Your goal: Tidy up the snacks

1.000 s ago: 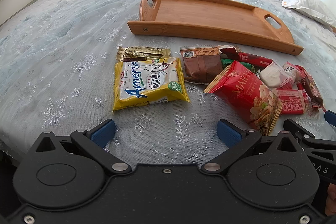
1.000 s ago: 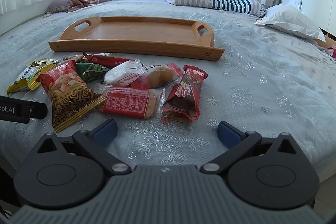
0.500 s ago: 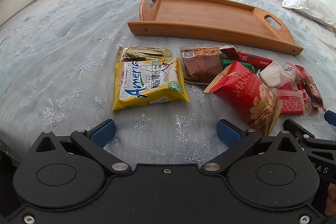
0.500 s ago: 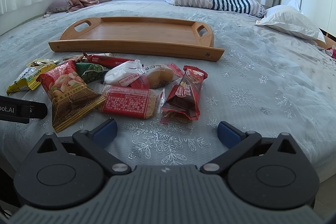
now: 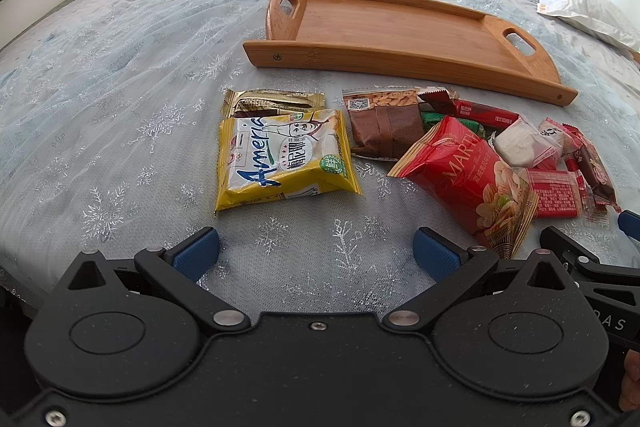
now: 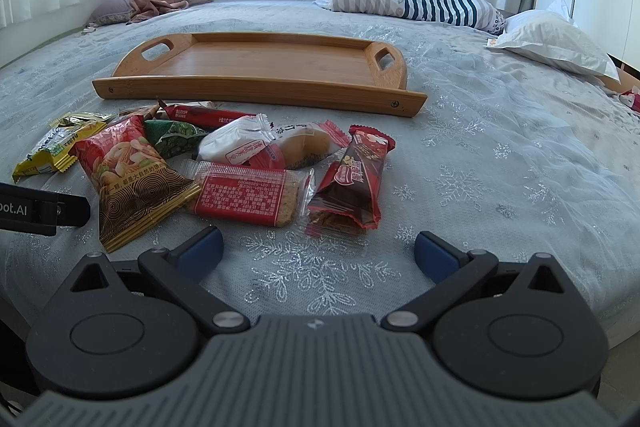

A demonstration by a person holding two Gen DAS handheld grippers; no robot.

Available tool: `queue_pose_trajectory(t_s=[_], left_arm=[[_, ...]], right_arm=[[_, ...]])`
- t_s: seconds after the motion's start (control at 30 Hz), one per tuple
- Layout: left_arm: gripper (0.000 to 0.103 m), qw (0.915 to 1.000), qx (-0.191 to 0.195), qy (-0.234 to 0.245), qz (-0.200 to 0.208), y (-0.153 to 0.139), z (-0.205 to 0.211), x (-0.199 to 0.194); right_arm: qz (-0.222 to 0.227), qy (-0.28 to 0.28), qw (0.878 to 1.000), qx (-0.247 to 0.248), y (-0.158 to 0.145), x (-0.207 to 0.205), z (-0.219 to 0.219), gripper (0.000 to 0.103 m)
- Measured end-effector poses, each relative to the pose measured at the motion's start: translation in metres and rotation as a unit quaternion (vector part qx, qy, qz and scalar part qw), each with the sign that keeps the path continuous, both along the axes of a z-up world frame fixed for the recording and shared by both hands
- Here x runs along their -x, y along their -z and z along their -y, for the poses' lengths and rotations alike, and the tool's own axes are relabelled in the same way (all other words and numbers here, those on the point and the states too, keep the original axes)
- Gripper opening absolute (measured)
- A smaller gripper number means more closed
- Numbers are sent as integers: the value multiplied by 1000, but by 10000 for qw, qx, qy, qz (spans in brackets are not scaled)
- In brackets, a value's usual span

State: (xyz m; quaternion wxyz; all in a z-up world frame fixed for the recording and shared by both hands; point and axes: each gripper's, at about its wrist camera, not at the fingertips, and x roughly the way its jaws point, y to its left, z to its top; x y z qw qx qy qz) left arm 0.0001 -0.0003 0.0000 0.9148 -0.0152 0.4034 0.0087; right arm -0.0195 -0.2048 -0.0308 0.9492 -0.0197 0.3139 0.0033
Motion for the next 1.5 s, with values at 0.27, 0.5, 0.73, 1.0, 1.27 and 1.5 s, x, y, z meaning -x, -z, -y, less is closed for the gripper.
queue_pose_trajectory(t_s=[0.27,0.5,0.73,1.0,1.27,1.5], left_arm=[[103,10000,-3,1,1,0,0,0],[103,10000,-7,0,7,0,0,0],[103,10000,-8,0,8,0,0,0],[103,10000,-9,1,9,0,0,0],[103,10000,-47,9,42,-1,1,0],[103,9999,-1,79,146,-1,-2,5]], right_arm=[[2,0,10000,0,0,0,0,103],[6,-1,10000,3,0,0,0,103],[8,1,10000,1,0,0,0,103],[10,-1,10000,1,0,0,0,103],[12,-2,10000,-12,1,0,1,103],[74,59,9999,-39,-2,3,3,103]])
